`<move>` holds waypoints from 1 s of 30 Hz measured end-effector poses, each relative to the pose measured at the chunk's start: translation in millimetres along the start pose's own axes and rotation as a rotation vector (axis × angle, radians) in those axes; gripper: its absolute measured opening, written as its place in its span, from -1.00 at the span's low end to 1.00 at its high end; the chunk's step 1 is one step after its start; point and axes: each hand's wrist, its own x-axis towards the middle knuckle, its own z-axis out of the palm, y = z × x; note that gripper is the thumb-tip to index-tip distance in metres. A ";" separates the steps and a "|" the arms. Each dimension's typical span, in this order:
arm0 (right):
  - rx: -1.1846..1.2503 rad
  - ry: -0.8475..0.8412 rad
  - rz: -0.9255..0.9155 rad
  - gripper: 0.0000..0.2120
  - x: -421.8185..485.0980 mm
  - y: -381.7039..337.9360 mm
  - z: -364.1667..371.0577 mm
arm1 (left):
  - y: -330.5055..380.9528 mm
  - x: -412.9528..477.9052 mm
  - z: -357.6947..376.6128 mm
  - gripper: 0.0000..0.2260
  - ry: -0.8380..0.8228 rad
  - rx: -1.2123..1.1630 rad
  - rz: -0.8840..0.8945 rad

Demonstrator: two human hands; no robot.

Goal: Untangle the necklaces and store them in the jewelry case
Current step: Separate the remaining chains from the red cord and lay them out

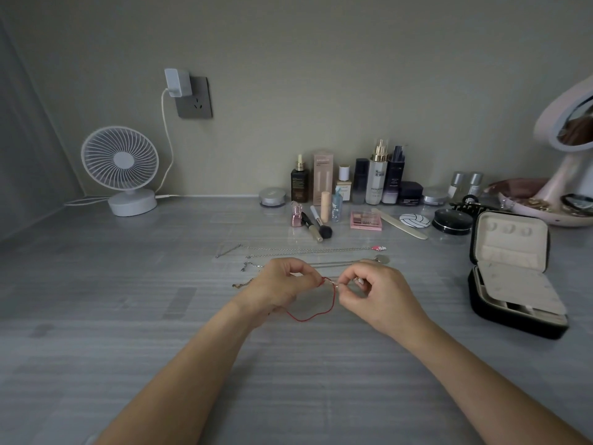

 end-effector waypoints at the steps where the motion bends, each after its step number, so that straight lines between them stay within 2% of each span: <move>1: 0.013 0.002 0.003 -0.91 0.3 0.6 0.1 | 0.1 0.4 -0.3 -0.88 0.010 -0.006 0.002; 4: 0.028 -0.011 -0.013 -0.88 0.4 1.0 0.1 | -0.4 1.7 -0.4 -0.89 0.029 -0.021 0.005; 7: 0.074 -0.054 -0.023 -0.97 -0.4 0.3 1.4 | -1.4 4.3 -1.7 -0.88 0.080 -0.059 0.007; 10: 0.100 -0.133 -0.022 -0.85 -1.0 0.8 1.6 | -2.2 4.5 -2.9 -0.86 0.098 -0.109 0.014; 14: 0.086 -0.226 -0.008 -0.83 -2.4 1.9 2.4 | -0.6 2.5 -2.0 -0.88 0.095 -0.121 0.019; 18: 0.125 -0.112 -0.011 -0.66 -1.2 4.3 2.2 | 1.6 0.9 -3.4 -0.86 0.069 -0.120 0.015; 19: 0.135 -0.076 -0.010 -0.67 -0.4 4.4 1.3 | 2.3 -0.1 -2.7 -0.86 0.053 -0.106 0.020; 22: 0.170 -0.030 0.031 -0.89 1.2 0.7 -1.0 | 2.3 -1.4 0.2 -0.85 0.012 -0.070 0.030; 23: 0.195 -0.020 0.053 -0.88 1.4 -0.3 -1.4 | 2.3 -1.6 0.4 -0.85 0.003 -0.061 0.030; 26: 0.336 -0.009 0.144 -0.73 5.2 4.4 -3.9 | 3.5 -2.4 -1.2 -0.87 -0.035 -0.062 0.028; 30: 0.473 -0.016 0.230 -0.68 12.1 7.5 -17.2 | 1.9 -2.0 -3.3 -0.90 -0.024 -0.023 -0.005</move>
